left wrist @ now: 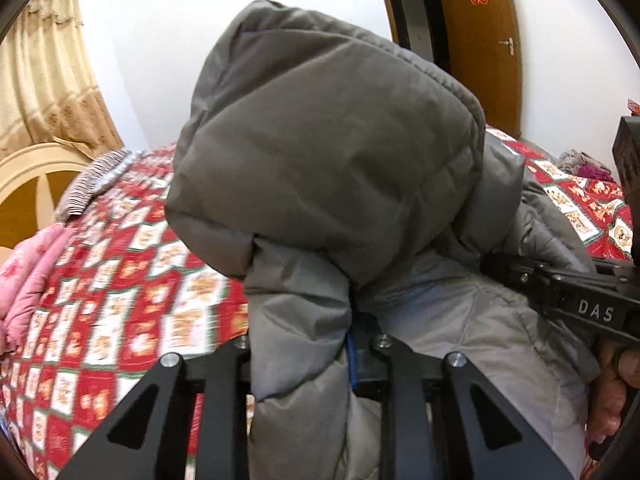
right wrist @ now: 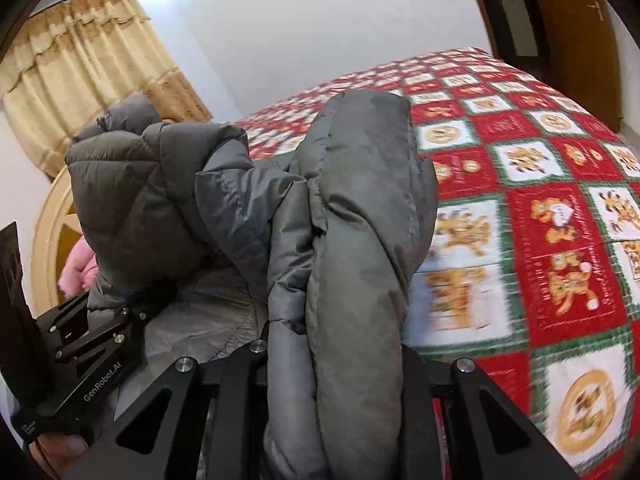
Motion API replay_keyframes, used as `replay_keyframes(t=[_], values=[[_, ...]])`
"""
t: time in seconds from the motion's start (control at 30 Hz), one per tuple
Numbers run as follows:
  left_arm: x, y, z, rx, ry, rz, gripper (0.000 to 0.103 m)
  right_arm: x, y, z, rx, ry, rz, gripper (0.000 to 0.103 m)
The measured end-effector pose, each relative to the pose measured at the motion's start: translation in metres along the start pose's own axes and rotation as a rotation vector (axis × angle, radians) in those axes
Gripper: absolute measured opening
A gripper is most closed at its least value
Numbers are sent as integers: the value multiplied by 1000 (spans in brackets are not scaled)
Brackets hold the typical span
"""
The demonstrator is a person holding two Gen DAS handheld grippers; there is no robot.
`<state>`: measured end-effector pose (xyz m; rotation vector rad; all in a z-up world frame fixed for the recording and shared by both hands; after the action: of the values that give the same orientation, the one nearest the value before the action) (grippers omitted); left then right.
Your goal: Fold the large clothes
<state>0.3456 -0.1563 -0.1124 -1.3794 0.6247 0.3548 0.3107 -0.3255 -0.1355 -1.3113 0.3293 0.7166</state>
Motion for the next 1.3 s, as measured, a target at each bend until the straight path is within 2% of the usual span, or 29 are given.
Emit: replay_keyframes(t=[0.03,0.27,0.73,0.93,1.3], values=[[-7,1,5,-1,-11,-4,25,-2,-1,10,-10,-13,-6,21],[-50,8,58,-50,-94,-32,24,0,-1,77,-80,-102,-13,21],[-92,46,147,-163,-219,-17,23,15,15,200,-229,-249,52,21],[-97,62,167,-208,-247,7,23,31,22,237,-285,-279,98,21],[-90,81,196,-257,-269,49,23,73,25,264,-319,-304,166,21]])
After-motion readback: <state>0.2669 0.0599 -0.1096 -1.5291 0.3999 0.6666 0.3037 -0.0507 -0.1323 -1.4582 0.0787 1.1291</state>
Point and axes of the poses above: each gripper's, at about its wrist camera, not at the fingertips, and x roughly the way its jaws point, z to its left, y to its underside, the point moved 3 cm from there along x, roughly the way its jaws point, and after that the axes turned 9 degrees about -x, right-handed, at the moved point
